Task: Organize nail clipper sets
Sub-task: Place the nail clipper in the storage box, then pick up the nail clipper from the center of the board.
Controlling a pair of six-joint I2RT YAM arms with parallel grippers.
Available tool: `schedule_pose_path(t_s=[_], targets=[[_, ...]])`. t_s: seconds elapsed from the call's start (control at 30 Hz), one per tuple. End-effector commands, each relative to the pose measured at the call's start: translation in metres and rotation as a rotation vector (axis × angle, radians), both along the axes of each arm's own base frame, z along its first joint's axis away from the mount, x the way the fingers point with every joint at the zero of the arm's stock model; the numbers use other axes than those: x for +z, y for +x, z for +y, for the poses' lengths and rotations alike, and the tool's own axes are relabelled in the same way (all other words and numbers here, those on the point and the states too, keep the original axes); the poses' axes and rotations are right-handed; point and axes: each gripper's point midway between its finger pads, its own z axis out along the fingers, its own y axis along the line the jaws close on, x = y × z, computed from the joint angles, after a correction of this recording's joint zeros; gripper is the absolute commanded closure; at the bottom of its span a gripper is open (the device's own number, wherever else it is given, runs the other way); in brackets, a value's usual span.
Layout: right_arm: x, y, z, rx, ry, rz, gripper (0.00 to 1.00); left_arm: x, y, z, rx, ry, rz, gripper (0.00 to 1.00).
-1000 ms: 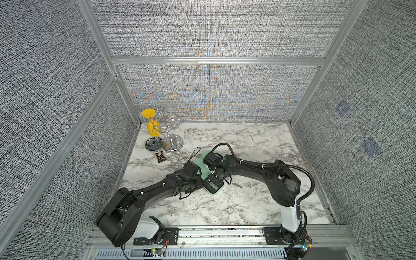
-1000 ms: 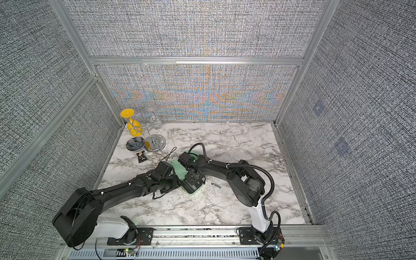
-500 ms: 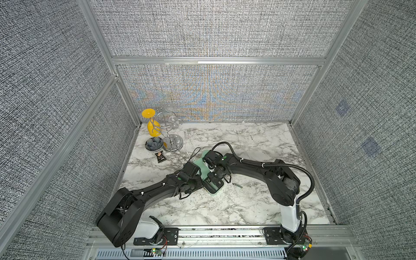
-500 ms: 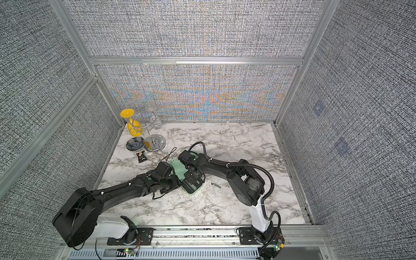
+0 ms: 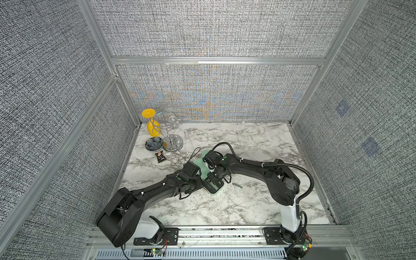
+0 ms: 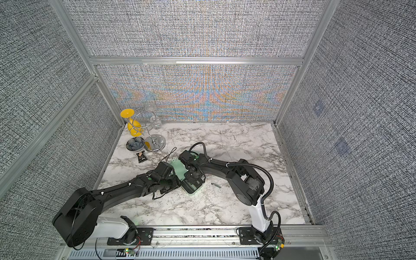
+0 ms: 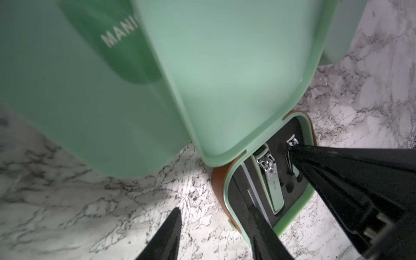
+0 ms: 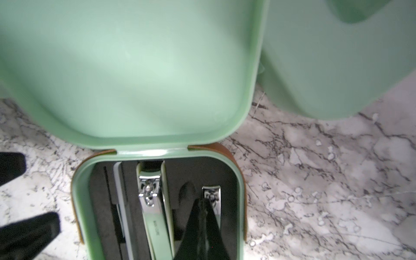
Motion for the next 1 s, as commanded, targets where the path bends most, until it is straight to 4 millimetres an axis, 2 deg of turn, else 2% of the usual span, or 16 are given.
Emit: schedule_pose_path(t_s=[0.0, 0.23, 0.37, 0.47, 0.6, 0.67, 0.83, 0.97], targets=[[0.007, 0.0, -0.005, -0.012, -0.005, -0.005, 1.0, 0.0, 0.001, 0.002, 0.003, 0.008, -0.008, 0.49], [0.045, 0.002, 0.0, -0.009, 0.081, -0.062, 0.83, 0.001, 0.0, 0.002, 0.002, 0.006, -0.01, 0.49], [0.055, -0.001, -0.014, -0.028, 0.088, -0.083, 0.76, 0.003, 0.0, 0.003, 0.006, 0.006, -0.015, 0.49], [0.051, -0.005, -0.041, -0.072, 0.064, -0.083, 0.69, 0.005, 0.0, 0.003, 0.007, 0.004, -0.02, 0.49], [0.035, -0.016, -0.081, -0.137, 0.022, -0.05, 0.53, 0.006, 0.001, 0.003, 0.007, 0.0, -0.025, 0.49], [0.029, -0.022, -0.095, -0.156, 0.008, -0.036, 0.49, 0.006, 0.0, 0.003, 0.006, 0.0, -0.025, 0.49], [0.01, -0.033, -0.115, -0.181, -0.029, 0.0, 0.49, 0.005, 0.001, 0.003, 0.009, -0.001, -0.024, 0.49], [0.0, -0.031, -0.119, -0.19, -0.041, 0.012, 0.49, 0.003, 0.002, 0.0, 0.006, -0.007, -0.019, 0.49]])
